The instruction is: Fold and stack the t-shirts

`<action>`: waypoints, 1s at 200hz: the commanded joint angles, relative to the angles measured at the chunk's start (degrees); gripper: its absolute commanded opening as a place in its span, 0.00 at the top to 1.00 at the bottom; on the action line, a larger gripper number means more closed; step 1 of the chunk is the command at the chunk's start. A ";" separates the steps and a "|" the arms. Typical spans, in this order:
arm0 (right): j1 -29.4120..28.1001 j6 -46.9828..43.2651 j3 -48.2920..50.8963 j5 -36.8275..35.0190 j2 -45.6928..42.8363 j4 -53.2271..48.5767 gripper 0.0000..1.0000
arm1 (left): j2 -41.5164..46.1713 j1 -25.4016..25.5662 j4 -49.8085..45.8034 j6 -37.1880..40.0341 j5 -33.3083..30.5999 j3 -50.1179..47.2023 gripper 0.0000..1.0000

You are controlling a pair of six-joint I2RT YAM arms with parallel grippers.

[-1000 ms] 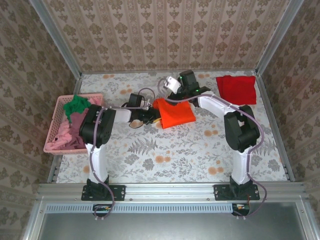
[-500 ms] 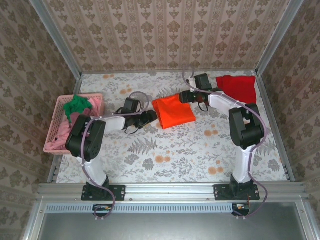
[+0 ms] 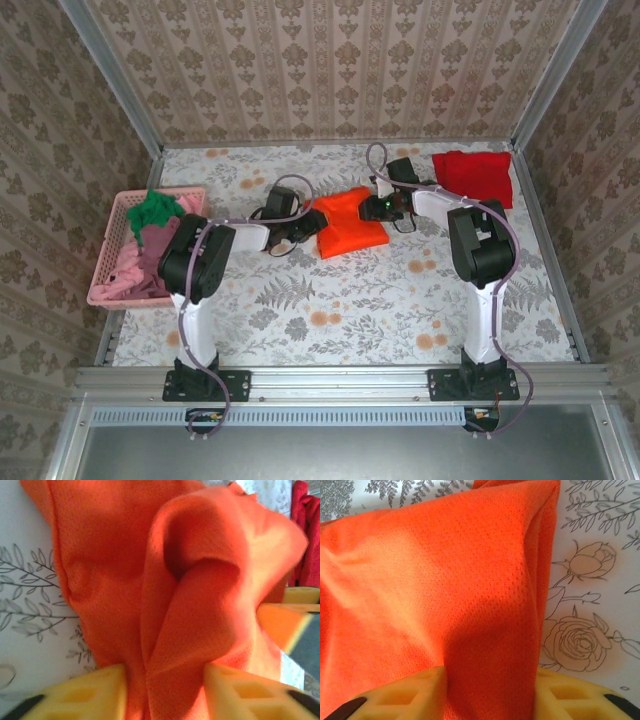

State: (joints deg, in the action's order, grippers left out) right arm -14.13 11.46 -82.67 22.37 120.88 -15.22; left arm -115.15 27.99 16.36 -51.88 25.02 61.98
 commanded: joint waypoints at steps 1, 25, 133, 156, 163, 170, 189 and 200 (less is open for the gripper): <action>0.07 1.42 4.34 3.97 -2.81 -0.06 0.64 | -1.44 0.32 -0.29 -1.19 3.54 -0.06 0.83; -0.05 2.86 10.07 5.68 -6.56 0.96 0.66 | 0.73 0.77 -2.75 0.08 5.43 -2.59 0.88; -3.89 15.55 32.90 -5.09 -29.63 8.98 0.35 | 19.80 3.30 -18.32 9.66 2.52 -12.77 0.34; -3.26 14.11 29.47 -7.13 -28.14 8.14 0.31 | 19.54 2.11 -19.17 11.18 1.26 -9.92 0.31; -3.06 13.78 28.56 -6.87 -27.24 8.22 0.31 | 18.91 1.70 -19.17 10.92 1.42 -9.13 0.31; -2.90 13.49 27.44 -6.65 -25.90 8.19 0.32 | 18.13 1.42 -18.81 10.63 1.88 -8.53 0.33; -2.51 13.35 25.53 -5.20 -22.76 8.71 0.37 | 16.00 1.28 -17.94 9.45 2.97 -7.33 0.41; -2.44 13.63 24.71 -3.92 -21.08 9.36 0.40 | 14.83 1.28 -17.59 8.89 4.03 -6.59 0.47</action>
State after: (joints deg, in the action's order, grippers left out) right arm -16.95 25.43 -55.72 17.91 95.98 -6.79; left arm -97.65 29.52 -0.47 -43.00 27.86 53.47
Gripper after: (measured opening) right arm 0.622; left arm 0.575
